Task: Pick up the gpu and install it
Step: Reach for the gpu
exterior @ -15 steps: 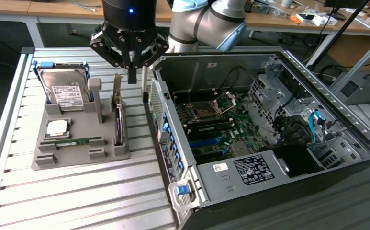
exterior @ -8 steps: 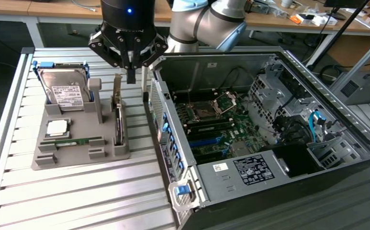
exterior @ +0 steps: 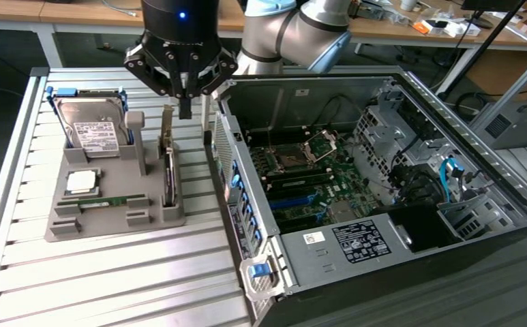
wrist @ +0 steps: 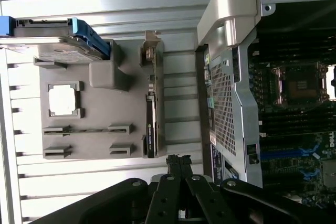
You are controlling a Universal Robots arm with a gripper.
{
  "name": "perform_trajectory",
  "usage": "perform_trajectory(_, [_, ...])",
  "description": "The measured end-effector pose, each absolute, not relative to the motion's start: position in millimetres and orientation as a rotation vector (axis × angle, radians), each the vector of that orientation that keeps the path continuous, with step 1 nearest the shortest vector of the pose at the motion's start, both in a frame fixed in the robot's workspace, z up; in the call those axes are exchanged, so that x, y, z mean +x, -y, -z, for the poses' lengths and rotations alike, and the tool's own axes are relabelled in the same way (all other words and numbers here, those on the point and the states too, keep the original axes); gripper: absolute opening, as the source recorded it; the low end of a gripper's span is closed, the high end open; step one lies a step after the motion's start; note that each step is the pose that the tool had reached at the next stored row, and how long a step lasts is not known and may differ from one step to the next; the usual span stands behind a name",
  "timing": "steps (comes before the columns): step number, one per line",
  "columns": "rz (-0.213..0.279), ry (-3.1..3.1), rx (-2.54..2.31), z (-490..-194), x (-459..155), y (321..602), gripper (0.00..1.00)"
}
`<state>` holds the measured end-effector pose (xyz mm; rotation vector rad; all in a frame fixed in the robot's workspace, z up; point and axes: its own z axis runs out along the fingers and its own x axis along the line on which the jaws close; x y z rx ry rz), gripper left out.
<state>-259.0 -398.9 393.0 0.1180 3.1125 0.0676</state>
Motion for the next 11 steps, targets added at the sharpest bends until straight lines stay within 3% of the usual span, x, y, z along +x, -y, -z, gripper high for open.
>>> perform_trajectory(11, [-0.068, -3.112, 0.118, -393.0, -261.4, 398.9, 0.1])
